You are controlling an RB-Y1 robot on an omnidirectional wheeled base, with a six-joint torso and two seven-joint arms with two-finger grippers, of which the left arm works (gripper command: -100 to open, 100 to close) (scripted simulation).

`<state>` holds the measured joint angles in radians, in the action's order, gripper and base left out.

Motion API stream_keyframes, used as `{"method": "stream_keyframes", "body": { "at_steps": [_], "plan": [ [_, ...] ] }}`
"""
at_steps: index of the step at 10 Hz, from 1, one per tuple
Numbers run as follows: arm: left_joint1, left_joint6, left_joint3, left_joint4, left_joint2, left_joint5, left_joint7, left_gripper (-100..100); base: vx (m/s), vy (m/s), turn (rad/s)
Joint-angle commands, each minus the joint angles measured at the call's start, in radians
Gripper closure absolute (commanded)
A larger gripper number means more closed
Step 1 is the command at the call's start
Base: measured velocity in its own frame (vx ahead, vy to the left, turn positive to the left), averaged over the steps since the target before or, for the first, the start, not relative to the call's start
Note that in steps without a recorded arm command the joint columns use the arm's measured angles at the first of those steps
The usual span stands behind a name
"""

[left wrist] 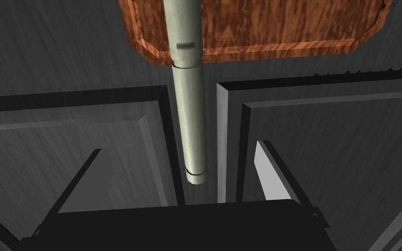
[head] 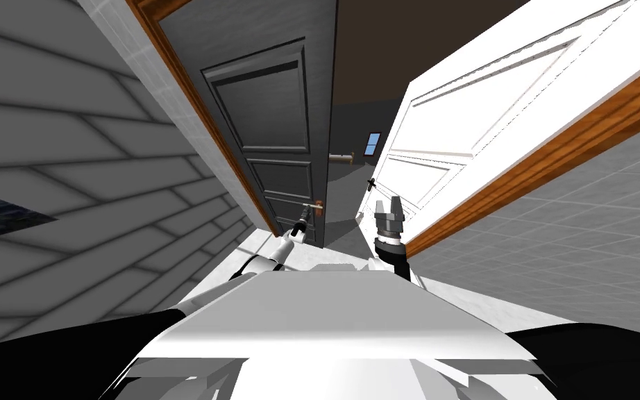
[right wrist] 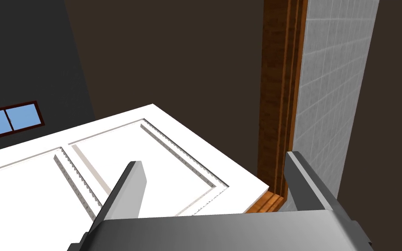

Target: Push the door open

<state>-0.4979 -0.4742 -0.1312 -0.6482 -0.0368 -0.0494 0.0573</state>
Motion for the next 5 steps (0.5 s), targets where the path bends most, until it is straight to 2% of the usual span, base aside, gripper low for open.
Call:
{"method": "stream_keyframes", "body": {
  "at_steps": [1,4,5],
  "plan": [
    [0.000,-0.002,0.003,0.002,0.002,-0.001,-0.002,-100,0.193,-0.052,-0.024],
    [-0.001,-0.004,0.009,0.005,0.028,-0.003,-0.004,-100,0.181,-0.053,-0.020],
    [0.004,0.000,0.006,-0.003,0.021,-0.002,-0.003,-100,0.072,-0.029,0.000]
  ]
}}
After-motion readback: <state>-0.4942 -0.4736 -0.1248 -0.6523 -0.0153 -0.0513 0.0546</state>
